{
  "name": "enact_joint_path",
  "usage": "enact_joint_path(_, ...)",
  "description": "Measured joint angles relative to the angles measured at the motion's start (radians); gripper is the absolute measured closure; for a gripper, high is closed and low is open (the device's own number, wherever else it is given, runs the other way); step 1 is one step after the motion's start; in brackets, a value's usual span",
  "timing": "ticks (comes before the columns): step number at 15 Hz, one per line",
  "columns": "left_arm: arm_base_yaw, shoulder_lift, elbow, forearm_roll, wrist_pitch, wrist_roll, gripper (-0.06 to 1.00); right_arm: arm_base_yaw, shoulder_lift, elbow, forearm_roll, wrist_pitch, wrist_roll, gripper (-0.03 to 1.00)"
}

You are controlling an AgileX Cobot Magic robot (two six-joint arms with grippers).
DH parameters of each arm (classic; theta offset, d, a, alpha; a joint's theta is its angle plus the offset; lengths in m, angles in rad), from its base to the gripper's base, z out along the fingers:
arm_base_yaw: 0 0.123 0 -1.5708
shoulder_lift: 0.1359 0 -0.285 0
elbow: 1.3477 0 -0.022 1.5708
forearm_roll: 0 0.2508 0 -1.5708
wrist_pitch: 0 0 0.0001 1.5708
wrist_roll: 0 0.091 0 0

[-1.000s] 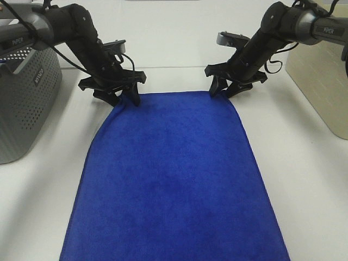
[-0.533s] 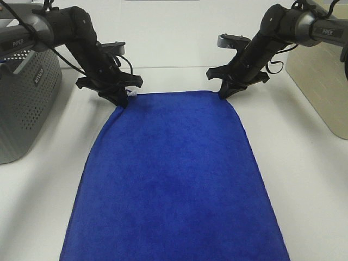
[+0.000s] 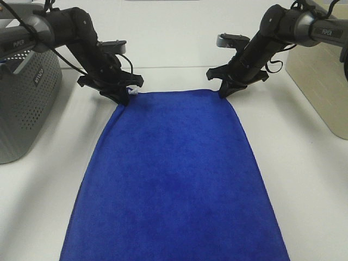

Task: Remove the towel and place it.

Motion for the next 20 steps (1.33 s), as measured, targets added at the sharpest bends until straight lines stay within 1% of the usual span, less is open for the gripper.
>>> enact_joint_path(1,0.000,0.006,-0.010,0.003,-0.020,0.006,0.92,0.000,-0.002,0.001,-0.013,-0.031,-0.013,0.95)
enact_joint_path(3,0.000,0.011,-0.013,0.015,-0.104,0.027,0.92,0.000,-0.006,0.007,-0.031,-0.108,-0.020,0.95)
enact_joint_path(5,0.000,0.011,-0.013,0.021,-0.160,0.051,0.92,0.000,-0.008,0.005,-0.028,-0.145,-0.040,0.95)
enact_joint_path(6,0.000,0.011,-0.013,0.027,-0.228,0.080,0.92,0.000,-0.008,-0.008,0.000,-0.204,-0.080,0.95)
enact_joint_path(10,0.000,0.011,-0.013,0.045,-0.395,0.121,0.92,0.000,-0.009,-0.050,0.071,-0.328,-0.167,0.95)
enact_joint_path(14,0.000,0.011,-0.013,0.071,-0.511,0.147,0.92,0.000,-0.012,-0.050,0.088,-0.402,-0.221,0.95)
enact_joint_path(16,0.000,0.011,-0.013,0.085,-0.564,0.147,0.92,0.000,-0.012,-0.050,0.090,-0.432,-0.225,0.95)
enact_joint_path(18,0.000,0.011,-0.013,0.108,-0.584,0.150,0.92,0.000,-0.009,-0.050,0.091,-0.455,-0.233,0.95)
enact_joint_path(20,0.000,0.011,-0.013,0.117,-0.596,0.150,0.92,0.000,-0.008,-0.050,0.097,-0.458,-0.235,0.95)
